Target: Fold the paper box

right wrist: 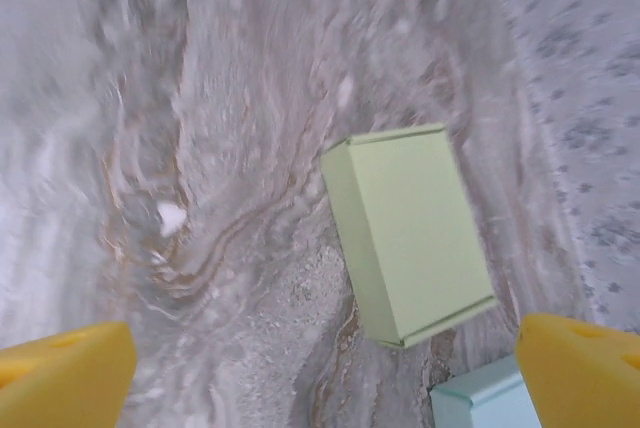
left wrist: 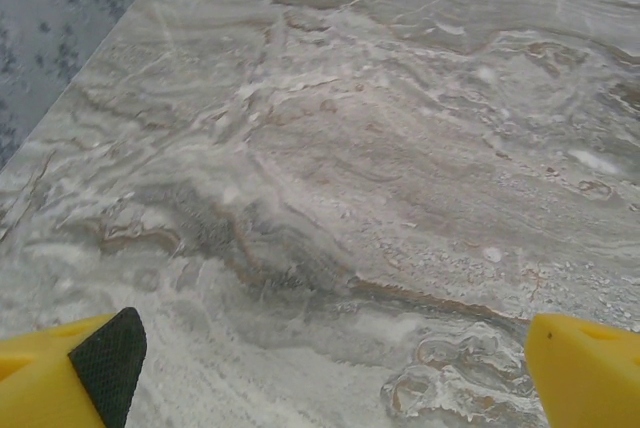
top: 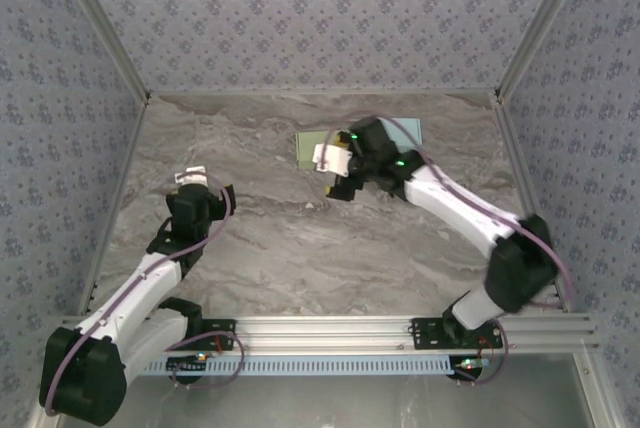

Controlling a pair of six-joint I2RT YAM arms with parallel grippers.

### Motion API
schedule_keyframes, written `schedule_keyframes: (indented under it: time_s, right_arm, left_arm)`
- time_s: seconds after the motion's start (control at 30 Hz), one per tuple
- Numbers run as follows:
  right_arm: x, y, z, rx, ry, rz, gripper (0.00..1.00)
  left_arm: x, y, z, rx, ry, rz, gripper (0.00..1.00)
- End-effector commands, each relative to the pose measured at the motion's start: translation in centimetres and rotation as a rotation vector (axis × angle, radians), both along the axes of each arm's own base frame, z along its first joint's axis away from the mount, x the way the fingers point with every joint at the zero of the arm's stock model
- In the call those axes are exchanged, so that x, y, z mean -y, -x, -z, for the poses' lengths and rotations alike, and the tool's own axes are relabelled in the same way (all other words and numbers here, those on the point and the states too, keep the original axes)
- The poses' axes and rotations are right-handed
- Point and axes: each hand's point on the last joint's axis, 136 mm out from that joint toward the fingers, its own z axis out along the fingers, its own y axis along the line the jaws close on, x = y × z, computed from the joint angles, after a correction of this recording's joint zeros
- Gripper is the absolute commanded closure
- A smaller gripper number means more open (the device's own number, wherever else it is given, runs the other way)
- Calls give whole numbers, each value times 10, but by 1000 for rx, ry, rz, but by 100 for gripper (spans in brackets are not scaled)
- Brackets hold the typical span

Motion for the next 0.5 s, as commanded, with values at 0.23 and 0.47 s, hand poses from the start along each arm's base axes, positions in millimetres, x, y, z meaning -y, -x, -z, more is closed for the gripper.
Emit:
schedule_keyframes:
  time_s: [0.23,0.47]
  right_arm:
    - [171,23,-23,149,-529,731,0]
    - [273,29,59,203,-662,1082,0]
  left_arm:
    - [11,-35,12,38,-146,135,1]
    - [3,-57,35,83,-70,171,1]
